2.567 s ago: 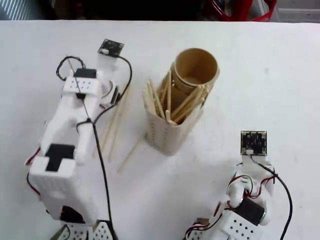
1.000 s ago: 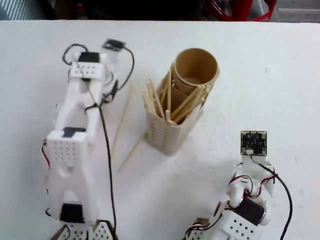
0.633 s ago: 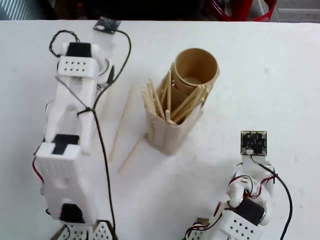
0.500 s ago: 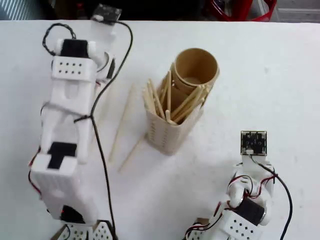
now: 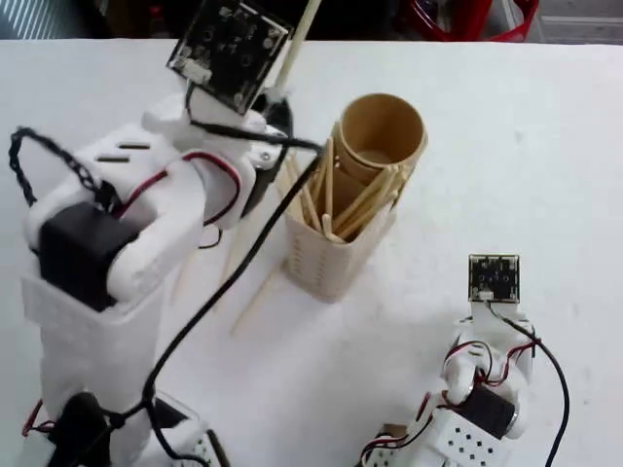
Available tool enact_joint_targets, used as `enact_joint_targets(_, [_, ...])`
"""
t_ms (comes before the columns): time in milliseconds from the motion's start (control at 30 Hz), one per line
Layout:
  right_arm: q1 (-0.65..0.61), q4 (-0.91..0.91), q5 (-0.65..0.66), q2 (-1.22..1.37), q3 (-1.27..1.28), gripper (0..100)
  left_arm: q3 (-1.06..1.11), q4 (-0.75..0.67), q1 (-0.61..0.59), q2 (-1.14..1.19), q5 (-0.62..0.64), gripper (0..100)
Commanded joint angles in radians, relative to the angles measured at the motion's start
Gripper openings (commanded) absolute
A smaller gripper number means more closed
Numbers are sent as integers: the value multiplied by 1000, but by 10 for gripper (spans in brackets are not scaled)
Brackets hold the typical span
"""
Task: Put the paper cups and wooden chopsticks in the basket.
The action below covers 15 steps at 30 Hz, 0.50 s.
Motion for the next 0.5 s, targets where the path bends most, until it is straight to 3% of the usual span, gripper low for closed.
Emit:
enact_joint_targets(0, [12,-18,5,-8,9,113,-38,-152,62,-35,6,23])
enact_joint_targets(133, [12,-18,5,-8,9,113,-29,-313,120,-30,8,23])
enact_joint_targets(267, [12,-18,5,-8,9,113,-9,-388,183,-28,11,23])
enact_joint_targets(467, [12,-18,5,-8,9,113,209,-555,223,-38,11,23])
